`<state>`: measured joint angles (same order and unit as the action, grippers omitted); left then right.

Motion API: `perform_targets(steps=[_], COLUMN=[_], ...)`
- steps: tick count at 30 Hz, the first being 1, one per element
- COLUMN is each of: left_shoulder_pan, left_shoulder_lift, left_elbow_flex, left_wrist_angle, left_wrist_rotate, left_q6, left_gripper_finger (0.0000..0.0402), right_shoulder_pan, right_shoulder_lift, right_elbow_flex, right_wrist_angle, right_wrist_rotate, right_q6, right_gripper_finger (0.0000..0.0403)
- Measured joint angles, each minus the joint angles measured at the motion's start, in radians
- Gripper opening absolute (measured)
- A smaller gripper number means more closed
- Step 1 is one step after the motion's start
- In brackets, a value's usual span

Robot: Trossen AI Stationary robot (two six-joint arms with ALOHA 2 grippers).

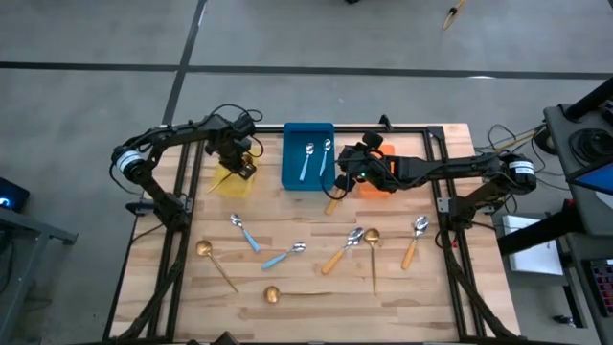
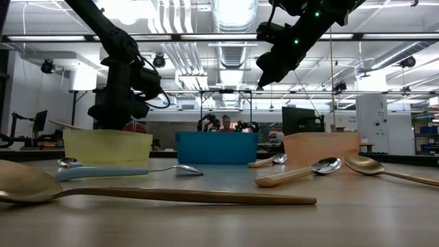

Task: Sort silverware by color (type)
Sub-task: Put the gold spoon into the yellow bin, then put the yellow spoon into the orange bin

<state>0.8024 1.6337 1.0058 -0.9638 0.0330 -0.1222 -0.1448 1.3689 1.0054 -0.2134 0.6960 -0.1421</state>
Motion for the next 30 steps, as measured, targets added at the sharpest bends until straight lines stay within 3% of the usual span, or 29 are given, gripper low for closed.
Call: perform_targets(steps=[13,23,30], left_shoulder_pan=[0.0,-0.001,-0.014], left_shoulder_lift=[-0.003,-0.015,-0.096], left_elbow_flex=[0.001,0.073,0.108], left_wrist_angle=[-0.003,-0.062,-0.056], left_wrist_rotate=[-0.024,-0.025,-0.027], left_q6=[0.0,0.023,0.015], left_gripper_finger=[0.0068,0.0072,0.0072], right_shoulder_pan=[0.0,0.0,0.0], right_shoulder_lift=[0.0,0.0,0.0], right_elbow_flex=[0.0,0.0,0.0], right_wrist_angle=[0.0,0.0,0.0], right_wrist_rotate=[0.0,0.0,0.0], right_q6=[0.0,0.0,0.002], right_gripper_finger=[0.0132,0.0132,0.0132])
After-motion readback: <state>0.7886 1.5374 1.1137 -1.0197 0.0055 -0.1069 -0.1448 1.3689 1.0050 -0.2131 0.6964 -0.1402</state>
